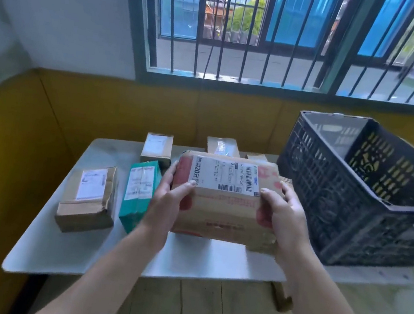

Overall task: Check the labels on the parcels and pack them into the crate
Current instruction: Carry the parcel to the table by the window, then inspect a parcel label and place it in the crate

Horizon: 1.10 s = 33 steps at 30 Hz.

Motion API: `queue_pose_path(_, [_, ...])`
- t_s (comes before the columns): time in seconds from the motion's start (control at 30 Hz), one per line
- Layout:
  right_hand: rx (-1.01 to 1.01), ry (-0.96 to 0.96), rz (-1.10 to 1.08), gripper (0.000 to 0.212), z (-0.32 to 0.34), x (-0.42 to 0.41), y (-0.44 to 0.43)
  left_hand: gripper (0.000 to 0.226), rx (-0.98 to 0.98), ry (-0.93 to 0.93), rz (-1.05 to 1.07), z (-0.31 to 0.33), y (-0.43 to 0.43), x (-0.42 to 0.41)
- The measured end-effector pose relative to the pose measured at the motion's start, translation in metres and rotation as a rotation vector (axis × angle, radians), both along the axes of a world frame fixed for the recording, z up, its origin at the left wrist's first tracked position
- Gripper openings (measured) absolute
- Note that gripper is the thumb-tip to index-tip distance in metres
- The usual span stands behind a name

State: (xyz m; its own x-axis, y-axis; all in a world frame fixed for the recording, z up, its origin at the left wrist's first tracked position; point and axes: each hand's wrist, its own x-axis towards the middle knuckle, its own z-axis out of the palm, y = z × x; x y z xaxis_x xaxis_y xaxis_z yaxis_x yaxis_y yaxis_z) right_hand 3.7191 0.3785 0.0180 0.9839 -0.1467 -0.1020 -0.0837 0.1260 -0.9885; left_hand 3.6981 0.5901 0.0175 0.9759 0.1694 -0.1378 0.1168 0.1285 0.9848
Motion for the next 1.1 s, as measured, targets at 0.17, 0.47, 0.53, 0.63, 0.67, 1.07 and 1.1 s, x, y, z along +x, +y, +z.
queue_pose_path(0.17, [-0.025,-0.026,-0.077,0.037,-0.002,0.079,-0.012,0.057,-0.032,-0.006,-0.042,-0.005,-0.011,0.084])
queue_pose_path(0.47, [-0.059,0.024,-0.098,0.03,-0.011,0.188,-0.029,0.055,-0.048,-0.017,-0.098,-0.02,-0.025,0.202])
queue_pose_path(0.53, [-0.053,0.041,-0.088,0.024,-0.011,0.204,-0.032,0.055,-0.05,-0.008,-0.086,-0.02,-0.029,0.217])
queue_pose_path(0.63, [-0.044,0.053,-0.062,0.018,-0.013,0.233,-0.042,0.055,-0.054,-0.002,-0.059,-0.021,-0.038,0.24])
queue_pose_path(0.67, [-0.047,0.056,-0.058,0.019,-0.015,0.239,-0.045,0.055,-0.057,0.004,-0.046,-0.022,-0.04,0.245])
queue_pose_path(1.07, [0.032,0.085,0.117,0.053,-0.025,0.312,-0.088,0.055,-0.036,0.06,0.162,-0.025,-0.093,0.285])
queue_pose_path(1.1, [0.039,0.089,0.128,0.053,-0.025,0.316,-0.091,0.057,-0.028,0.057,0.171,-0.026,-0.097,0.287])
